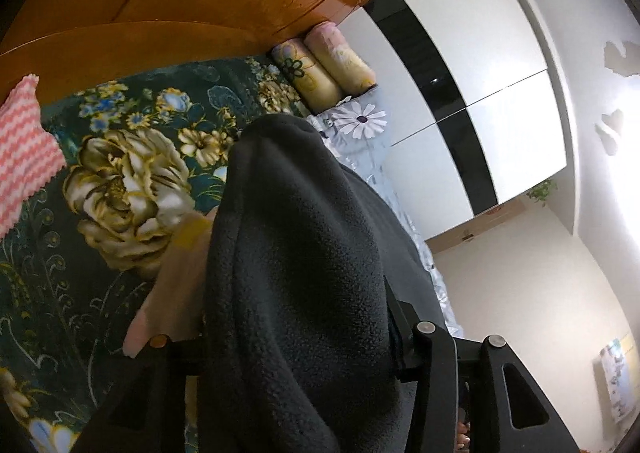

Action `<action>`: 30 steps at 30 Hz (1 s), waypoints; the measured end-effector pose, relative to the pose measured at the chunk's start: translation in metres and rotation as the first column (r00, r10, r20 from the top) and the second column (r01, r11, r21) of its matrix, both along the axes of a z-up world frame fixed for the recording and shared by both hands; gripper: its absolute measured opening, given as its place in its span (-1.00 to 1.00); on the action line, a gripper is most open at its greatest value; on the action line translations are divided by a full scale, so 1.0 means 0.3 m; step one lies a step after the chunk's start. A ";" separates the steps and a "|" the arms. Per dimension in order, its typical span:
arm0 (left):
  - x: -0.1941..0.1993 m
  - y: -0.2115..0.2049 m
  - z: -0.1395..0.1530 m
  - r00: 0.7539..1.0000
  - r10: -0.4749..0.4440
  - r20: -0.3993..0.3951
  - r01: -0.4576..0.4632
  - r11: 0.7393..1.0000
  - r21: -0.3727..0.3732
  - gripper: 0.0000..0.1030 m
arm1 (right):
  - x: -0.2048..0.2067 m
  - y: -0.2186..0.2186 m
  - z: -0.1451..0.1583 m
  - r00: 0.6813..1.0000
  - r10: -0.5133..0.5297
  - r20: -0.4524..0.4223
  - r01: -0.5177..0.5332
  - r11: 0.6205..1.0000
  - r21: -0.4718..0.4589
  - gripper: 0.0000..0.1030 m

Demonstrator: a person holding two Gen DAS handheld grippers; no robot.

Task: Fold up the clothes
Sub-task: 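Lift the folded jacket with both grippers and carry it toward the clothes stack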

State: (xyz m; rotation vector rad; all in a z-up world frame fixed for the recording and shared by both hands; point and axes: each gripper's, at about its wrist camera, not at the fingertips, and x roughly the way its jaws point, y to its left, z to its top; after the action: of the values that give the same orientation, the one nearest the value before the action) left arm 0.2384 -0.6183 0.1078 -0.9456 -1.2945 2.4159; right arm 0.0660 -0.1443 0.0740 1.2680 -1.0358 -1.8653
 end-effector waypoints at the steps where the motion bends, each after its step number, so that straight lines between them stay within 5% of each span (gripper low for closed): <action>1: 0.004 0.002 0.005 1.000 0.002 0.006 -0.002 1.000 -0.007 -0.06 | 0.002 0.005 -0.015 1.000 -0.006 0.014 0.006 1.000 -0.007 -0.16; 8: -0.012 -0.025 0.044 0.998 0.041 0.050 -0.040 0.999 -0.006 0.10 | 0.005 0.019 0.019 1.000 0.004 0.008 -0.004 1.000 0.005 0.09; 14: 0.021 -0.088 0.059 0.980 0.190 0.052 -0.192 0.981 0.035 0.24 | 0.036 0.097 0.048 0.999 -0.033 -0.017 0.033 0.999 0.015 0.24; 19: 0.047 -0.097 0.183 0.958 0.276 0.078 -0.261 0.952 -0.161 0.25 | 0.047 0.167 0.094 0.997 -0.069 -0.043 0.073 0.993 0.098 0.24; 22: 0.077 -0.020 0.341 0.954 0.298 0.026 -0.261 0.871 -0.417 0.25 | 0.054 0.187 0.181 0.990 -0.075 -0.117 0.097 0.976 0.196 0.24; 25: 0.095 0.143 0.451 0.981 0.194 -0.024 -0.167 0.766 -0.620 0.25 | 0.060 0.172 0.289 0.974 -0.066 -0.215 0.130 0.946 0.296 0.24; 27: 0.109 0.250 0.488 0.991 0.122 -0.055 -0.126 0.708 -0.695 0.25 | 0.071 0.119 0.356 0.959 -0.030 -0.281 0.126 0.936 0.329 0.24; 30: 0.111 0.353 0.471 0.995 0.049 -0.086 -0.097 0.678 -0.729 0.25 | 0.101 -0.031 0.419 0.931 0.087 -0.356 0.062 0.919 0.389 0.24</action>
State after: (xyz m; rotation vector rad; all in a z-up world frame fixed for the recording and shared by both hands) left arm 0.2718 -0.5123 0.2491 -0.9741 -0.2724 3.0557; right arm 0.0962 -0.1536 0.1998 1.0658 -0.4625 -2.2673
